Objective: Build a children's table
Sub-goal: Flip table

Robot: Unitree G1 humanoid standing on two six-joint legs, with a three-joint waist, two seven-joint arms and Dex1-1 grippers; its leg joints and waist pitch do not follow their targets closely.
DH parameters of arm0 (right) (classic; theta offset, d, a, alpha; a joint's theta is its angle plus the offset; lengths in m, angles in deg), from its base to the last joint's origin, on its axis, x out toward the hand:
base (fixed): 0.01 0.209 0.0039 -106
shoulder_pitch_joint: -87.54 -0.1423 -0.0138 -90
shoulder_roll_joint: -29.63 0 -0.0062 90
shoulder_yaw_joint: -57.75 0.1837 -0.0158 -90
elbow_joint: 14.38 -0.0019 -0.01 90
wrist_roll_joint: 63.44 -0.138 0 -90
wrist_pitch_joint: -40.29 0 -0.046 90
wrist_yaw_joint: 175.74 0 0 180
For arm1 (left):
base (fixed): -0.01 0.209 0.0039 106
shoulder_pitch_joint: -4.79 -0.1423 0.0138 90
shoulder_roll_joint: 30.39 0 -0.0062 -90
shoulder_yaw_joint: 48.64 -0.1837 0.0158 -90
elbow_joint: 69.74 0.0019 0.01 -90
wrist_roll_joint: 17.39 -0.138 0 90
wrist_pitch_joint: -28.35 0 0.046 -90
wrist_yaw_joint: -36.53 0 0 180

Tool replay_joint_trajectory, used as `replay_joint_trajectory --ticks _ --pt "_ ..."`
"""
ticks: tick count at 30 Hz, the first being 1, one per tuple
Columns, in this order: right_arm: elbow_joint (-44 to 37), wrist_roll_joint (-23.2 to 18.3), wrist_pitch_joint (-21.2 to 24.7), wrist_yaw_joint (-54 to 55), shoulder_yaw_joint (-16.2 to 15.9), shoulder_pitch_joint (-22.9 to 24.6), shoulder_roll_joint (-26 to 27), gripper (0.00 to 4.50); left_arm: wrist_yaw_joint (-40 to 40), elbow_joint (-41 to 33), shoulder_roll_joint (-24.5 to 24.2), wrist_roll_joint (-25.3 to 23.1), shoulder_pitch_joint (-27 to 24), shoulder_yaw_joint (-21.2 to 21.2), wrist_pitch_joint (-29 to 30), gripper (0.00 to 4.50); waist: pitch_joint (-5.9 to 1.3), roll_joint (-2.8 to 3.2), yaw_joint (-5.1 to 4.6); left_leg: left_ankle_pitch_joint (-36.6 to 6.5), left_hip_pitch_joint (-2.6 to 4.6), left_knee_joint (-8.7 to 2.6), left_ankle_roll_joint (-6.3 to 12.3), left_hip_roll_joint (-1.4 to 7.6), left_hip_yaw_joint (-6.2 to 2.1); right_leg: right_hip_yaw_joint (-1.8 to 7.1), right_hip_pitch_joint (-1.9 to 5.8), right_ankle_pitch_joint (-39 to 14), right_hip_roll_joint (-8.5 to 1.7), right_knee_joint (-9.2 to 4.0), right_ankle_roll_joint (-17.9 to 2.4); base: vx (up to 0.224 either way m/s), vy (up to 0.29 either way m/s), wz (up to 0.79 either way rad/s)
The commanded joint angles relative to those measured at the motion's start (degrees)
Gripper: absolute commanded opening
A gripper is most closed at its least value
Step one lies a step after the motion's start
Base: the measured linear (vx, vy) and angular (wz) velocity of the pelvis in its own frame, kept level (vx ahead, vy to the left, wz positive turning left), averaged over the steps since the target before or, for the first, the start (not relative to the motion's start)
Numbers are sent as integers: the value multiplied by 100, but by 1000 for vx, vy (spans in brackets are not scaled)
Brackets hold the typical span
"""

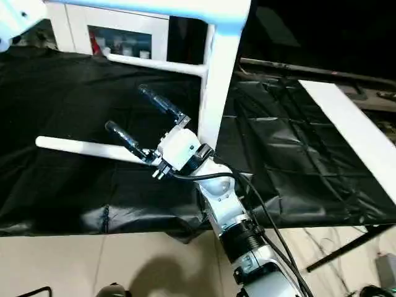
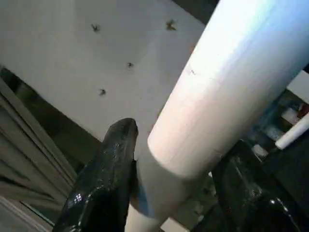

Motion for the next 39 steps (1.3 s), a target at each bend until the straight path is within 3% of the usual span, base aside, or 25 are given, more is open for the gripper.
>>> replay_joint_trajectory --ticks 1,7,13,19,23,24,25,32,34,39 --pt "41 -120 48 -138 75 -124 -123 388 279 408 533 1053 -282 408 1023 211 -259 53 -30 -1838 171 -472 -299 165 -63 245 40 -1299 -444 -477 -721 0 0 0" --pt "-44 -288 255 -353 189 -249 -338 388 229 478 619 1120 -299 534 1210 212 -263 72 6 -1709 158 -463 -237 147 -54 238 60 -1213 -424 -485 -703 0 0 0" --pt "-245 -486 732 -773 169 -347 -548 388 255 450 706 1074 -349 595 1361 212 -242 70 -8 -2125 166 -499 -291 157 -87 237 41 -1844 -450 -550 -584 0 0 0" --pt "-247 -527 1132 -1181 8 -349 -739 388 442 357 639 974 -422 329 1249 212 -251 58 -3 -1965 158 -489 -241 160 -80 237 35 -1763 -449 -550 -607 0 0 0" --pt "-256 -493 1200 -1236 -12 -305 -770 388 717 325 514 988 -504 98 887 212 -256 55 -1 -1884 159 -488 -253 160 -72 240 35 -1648 -445 -540 -632 0 0 0" --pt "-292 -501 1239 -1247 -16 -273 -757 388 761 330 413 912 -547 -27 453 212 -256 64 1 -1887 167 -488 -261 161 -72 239 30 -1628 -444 -536 -642 0 0 0" --pt "-297 -491 1238 -1231 -18 -255 -736 388 763 283 408 970 -564 8 310 247 -263 79 3 -1874 153 -492 -267 163 -78 241 46 -1567 -451 -536 -638 0 0 0" --pt "-305 -397 1210 -1151 16 -209 -623 388 110 65 72 509 -709 -182 -958 327 -285 86 13 -2071 181 -517 -396 181 -92 228 32 -1261 -422 -504 -653 0 0 0" --pt "-324 -399 1234 -1160 16 -194 -613 388 -207 -3 -51 261 -838 -380 -1522 328 -285 64 12 -2135 181 -517 -401 183 -94 229 29 -1247 -419 -504 -616 0 0 0" --pt "-350 -389 1265 -1185 9 -177 -582 388 -537 97 -100 9 -893 -503 -1973 337 -289 65 53 -2156 215 -507 -438 184 -82 232 -6 -1153 -413 -492 -613 0 0 0"
